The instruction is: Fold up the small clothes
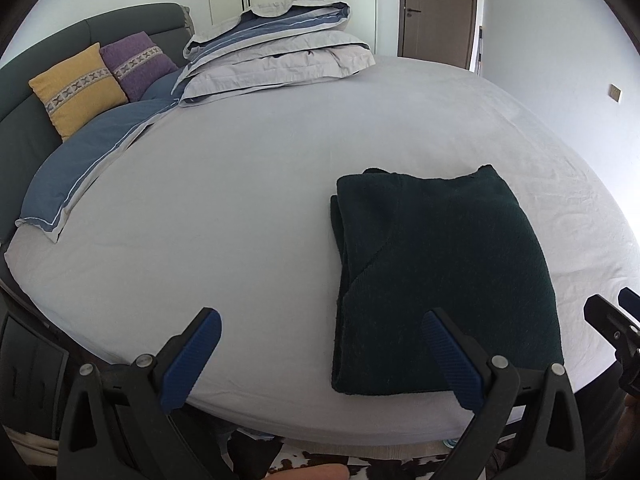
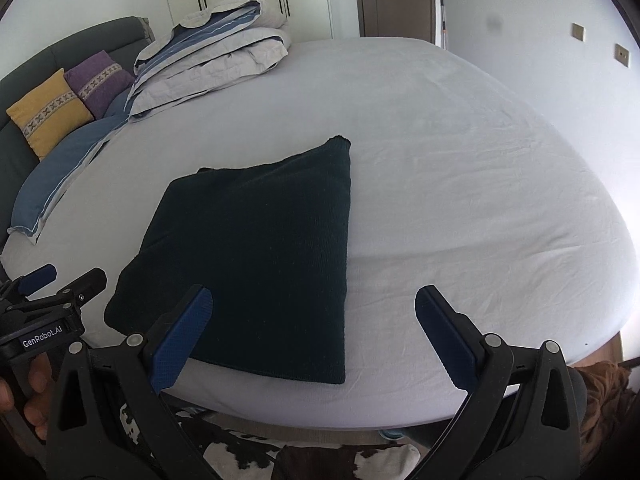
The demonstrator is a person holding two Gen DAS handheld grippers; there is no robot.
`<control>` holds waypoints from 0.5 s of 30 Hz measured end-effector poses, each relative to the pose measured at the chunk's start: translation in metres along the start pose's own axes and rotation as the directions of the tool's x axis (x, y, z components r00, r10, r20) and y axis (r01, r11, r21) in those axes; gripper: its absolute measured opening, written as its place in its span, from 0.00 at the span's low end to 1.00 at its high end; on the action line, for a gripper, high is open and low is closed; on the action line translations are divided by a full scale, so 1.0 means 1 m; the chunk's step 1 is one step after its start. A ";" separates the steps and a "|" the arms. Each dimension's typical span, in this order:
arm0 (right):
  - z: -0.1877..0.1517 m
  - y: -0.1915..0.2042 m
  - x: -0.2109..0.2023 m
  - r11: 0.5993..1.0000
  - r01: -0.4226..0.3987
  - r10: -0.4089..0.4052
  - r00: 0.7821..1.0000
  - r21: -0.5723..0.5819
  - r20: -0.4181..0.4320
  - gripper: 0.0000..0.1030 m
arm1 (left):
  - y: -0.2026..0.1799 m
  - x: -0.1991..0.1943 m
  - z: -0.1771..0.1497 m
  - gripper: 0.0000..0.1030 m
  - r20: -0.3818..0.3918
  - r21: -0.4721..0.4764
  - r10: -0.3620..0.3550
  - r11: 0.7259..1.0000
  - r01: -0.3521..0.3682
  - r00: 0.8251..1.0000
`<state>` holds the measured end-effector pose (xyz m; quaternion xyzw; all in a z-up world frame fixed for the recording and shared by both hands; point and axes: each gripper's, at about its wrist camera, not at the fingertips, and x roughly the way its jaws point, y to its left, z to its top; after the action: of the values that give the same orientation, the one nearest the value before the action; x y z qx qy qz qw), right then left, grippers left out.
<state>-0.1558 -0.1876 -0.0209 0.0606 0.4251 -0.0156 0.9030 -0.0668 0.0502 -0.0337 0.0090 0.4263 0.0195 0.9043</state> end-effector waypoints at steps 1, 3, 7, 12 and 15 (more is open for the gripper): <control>0.000 0.001 0.002 1.000 0.000 0.000 1.000 -0.001 -0.003 1.00 | 0.000 0.000 0.000 1.00 -0.001 0.002 0.000 1.000 0.000 1.000; 0.000 0.002 0.003 1.000 -0.001 0.001 1.000 -0.001 -0.005 1.00 | -0.001 0.000 0.000 1.00 -0.003 0.004 0.000 1.000 0.000 1.000; 0.002 0.003 0.005 1.000 0.000 0.000 1.000 0.002 -0.009 1.00 | -0.002 0.001 -0.001 1.00 -0.007 0.006 -0.003 1.000 0.003 1.000; 0.001 0.007 0.003 1.000 0.002 -0.002 1.000 0.011 -0.007 1.00 | -0.002 0.001 0.000 1.00 -0.006 0.009 -0.004 1.000 0.004 1.000; 0.001 0.009 0.003 1.000 0.002 -0.001 1.000 0.012 -0.008 1.00 | -0.002 0.002 0.000 1.00 -0.009 0.007 -0.002 1.000 0.003 1.000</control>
<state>-0.1519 -0.1789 -0.0219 0.0656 0.4285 -0.0185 0.9009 -0.0654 0.0487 -0.0349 0.0116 0.4304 0.0169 0.9024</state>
